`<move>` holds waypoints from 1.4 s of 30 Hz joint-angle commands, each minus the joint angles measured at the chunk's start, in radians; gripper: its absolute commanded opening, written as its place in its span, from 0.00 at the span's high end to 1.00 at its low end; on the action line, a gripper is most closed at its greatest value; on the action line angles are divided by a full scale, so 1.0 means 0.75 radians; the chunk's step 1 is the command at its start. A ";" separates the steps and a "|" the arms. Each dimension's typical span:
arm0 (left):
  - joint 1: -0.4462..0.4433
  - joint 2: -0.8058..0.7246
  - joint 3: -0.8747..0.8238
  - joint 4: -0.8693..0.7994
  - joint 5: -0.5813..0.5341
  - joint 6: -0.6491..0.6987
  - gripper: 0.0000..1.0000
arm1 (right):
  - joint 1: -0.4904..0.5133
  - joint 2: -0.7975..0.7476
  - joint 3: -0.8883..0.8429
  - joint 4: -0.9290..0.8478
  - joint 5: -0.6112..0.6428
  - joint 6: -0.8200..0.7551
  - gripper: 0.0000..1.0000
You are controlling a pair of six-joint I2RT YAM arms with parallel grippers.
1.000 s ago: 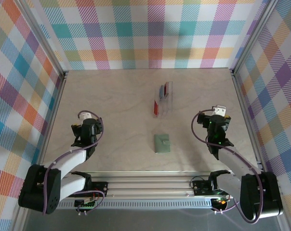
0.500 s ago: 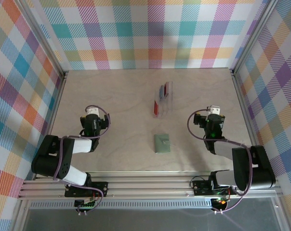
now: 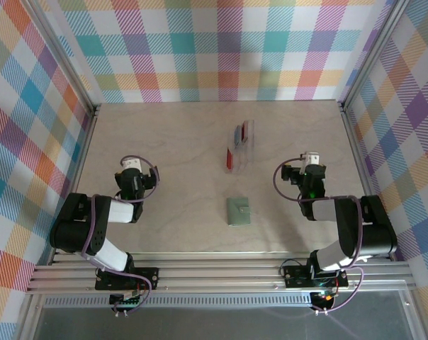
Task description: Put the credit cards into the card holder
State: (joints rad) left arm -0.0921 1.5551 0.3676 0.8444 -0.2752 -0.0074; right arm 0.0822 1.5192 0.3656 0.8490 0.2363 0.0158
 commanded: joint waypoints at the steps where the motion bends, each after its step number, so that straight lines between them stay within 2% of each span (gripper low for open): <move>1: 0.020 0.002 0.022 0.025 0.032 -0.029 0.00 | -0.015 0.030 0.015 0.078 -0.072 -0.009 0.00; 13: 0.022 0.007 0.031 0.014 0.039 -0.025 0.00 | -0.016 0.022 0.014 0.070 -0.065 -0.011 0.00; 14: 0.019 0.007 0.035 0.007 0.061 -0.015 0.00 | -0.016 0.024 0.013 0.074 -0.066 -0.012 0.00; 16: 0.014 0.011 0.075 -0.061 0.225 0.061 0.00 | -0.017 0.022 0.012 0.072 -0.065 -0.011 0.00; 19: 0.027 0.012 0.075 -0.057 0.242 0.050 0.00 | -0.016 0.021 0.013 0.071 -0.064 -0.011 0.00; 22: 0.049 -0.001 0.011 0.040 0.111 -0.035 0.00 | -0.017 0.021 0.012 0.073 -0.065 -0.012 0.00; 34: 0.006 0.007 0.046 -0.013 0.037 -0.004 0.00 | -0.016 0.022 0.012 0.074 -0.066 -0.011 0.00; 42: 0.006 0.007 0.047 -0.013 0.037 -0.005 0.00 | -0.016 0.021 0.012 0.075 -0.065 -0.013 0.00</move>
State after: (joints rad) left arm -0.0826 1.5570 0.3897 0.8215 -0.2298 -0.0135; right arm 0.0769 1.5368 0.3668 0.8742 0.1993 0.0135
